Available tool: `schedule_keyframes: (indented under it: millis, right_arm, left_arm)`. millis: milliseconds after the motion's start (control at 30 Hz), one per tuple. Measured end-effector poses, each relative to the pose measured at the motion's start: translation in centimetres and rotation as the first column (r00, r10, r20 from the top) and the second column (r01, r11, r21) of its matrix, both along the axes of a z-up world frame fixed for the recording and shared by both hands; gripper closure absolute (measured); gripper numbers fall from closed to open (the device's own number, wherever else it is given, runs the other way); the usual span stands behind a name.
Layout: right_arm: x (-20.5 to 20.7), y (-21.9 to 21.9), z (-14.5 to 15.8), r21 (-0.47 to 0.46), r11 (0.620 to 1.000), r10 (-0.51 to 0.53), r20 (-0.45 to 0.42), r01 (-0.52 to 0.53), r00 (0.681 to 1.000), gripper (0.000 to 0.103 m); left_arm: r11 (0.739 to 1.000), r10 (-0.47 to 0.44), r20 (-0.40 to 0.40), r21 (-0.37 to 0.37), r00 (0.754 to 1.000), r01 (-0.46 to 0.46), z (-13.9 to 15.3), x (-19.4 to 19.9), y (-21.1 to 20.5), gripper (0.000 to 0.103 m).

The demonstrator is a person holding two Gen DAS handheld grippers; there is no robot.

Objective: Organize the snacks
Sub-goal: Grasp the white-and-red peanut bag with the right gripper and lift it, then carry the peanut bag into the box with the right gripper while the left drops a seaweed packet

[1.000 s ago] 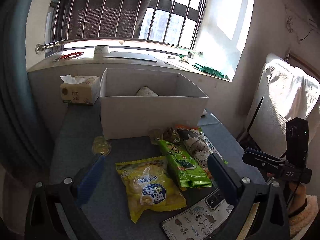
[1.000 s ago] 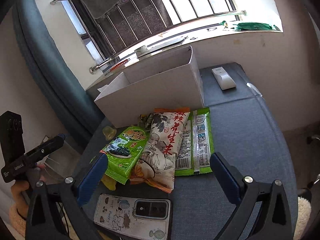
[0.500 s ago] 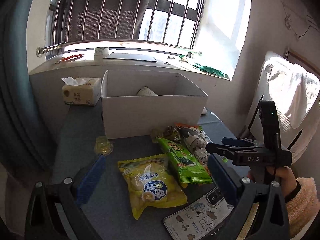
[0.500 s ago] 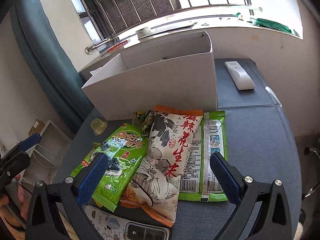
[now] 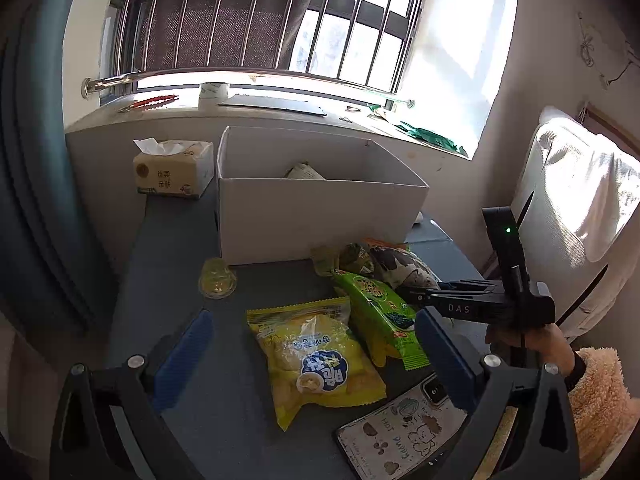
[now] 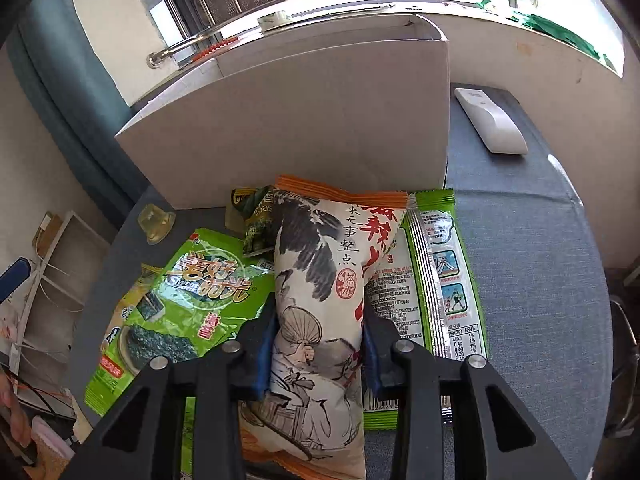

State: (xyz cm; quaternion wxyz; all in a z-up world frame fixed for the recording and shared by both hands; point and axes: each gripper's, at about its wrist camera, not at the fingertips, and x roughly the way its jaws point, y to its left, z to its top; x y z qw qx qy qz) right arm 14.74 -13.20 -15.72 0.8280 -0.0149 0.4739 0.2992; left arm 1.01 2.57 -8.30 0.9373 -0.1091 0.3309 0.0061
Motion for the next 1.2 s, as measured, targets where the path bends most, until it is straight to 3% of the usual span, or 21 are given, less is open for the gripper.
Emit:
schedule_keyframes:
  millis: [233, 400, 567, 733, 900, 1000, 1067, 1133, 1167, 1200]
  right_arm:
    - [-1.4, -4.6, 2.5, 0.137, 0.988, -0.071, 0.014, 0.069, 0.997, 0.065]
    - [-3.1, -8.0, 4.4, 0.156, 0.978, -0.149, 0.068, 0.137, 0.986, 0.065]
    - [-4.7, -11.6, 5.8, 0.176, 0.962, -0.231, 0.118, 0.209, 0.966, 0.065]
    - [-5.9, -14.9, 6.1, 0.192, 0.945, -0.294, 0.133, 0.266, 0.946, 0.064]
    - [-6.2, -17.0, 5.6, 0.230, 0.928, -0.325, 0.113, 0.293, 0.939, 0.064]
    - [-6.2, -17.5, 5.2, 0.237, 0.925, -0.329, 0.101, 0.298, 0.939, 0.064]
    - [-6.1, -17.7, 4.8, 0.244, 0.922, -0.331, 0.089, 0.302, 0.939, 0.064]
    - [-6.1, -17.8, 4.6, 0.247, 0.921, -0.330, 0.083, 0.301, 0.940, 0.064]
    - [-6.1, -17.9, 4.6, 0.252, 0.919, -0.332, 0.082, 0.303, 0.940, 0.064]
    - [-6.1, -17.9, 4.5, 0.255, 0.919, -0.331, 0.079, 0.302, 0.940, 0.064]
  left_arm:
    - [0.998, -0.070, -0.056, 0.003, 0.996, 0.070, -0.9, 1.9, -2.1, 0.000]
    - [0.984, -0.135, -0.155, 0.092, 0.979, 0.151, -2.2, 5.1, -6.7, 0.000]
    - [0.978, -0.163, -0.252, 0.086, 0.954, 0.190, -4.4, 8.8, -10.9, 0.000]
    - [0.980, -0.162, -0.324, 0.058, 0.932, 0.190, -6.3, 12.2, -13.7, 0.000]
    - [0.981, -0.097, -0.384, 0.120, 0.918, 0.154, -8.4, 15.3, -15.3, 0.000]
    - [0.975, -0.140, -0.395, 0.104, 0.908, 0.195, -9.6, 16.0, -16.3, 0.001]
    - [0.968, -0.159, -0.402, 0.118, 0.902, 0.223, -10.5, 16.1, -16.8, 0.014]
    - [0.958, -0.179, -0.383, 0.141, 0.906, 0.249, -10.7, 15.9, -17.2, 0.019]
    - [0.957, -0.192, -0.368, 0.135, 0.910, 0.256, -10.5, 15.8, -17.2, 0.032]
    - [0.957, -0.198, -0.363, 0.131, 0.911, 0.260, -10.3, 15.8, -17.1, 0.040]
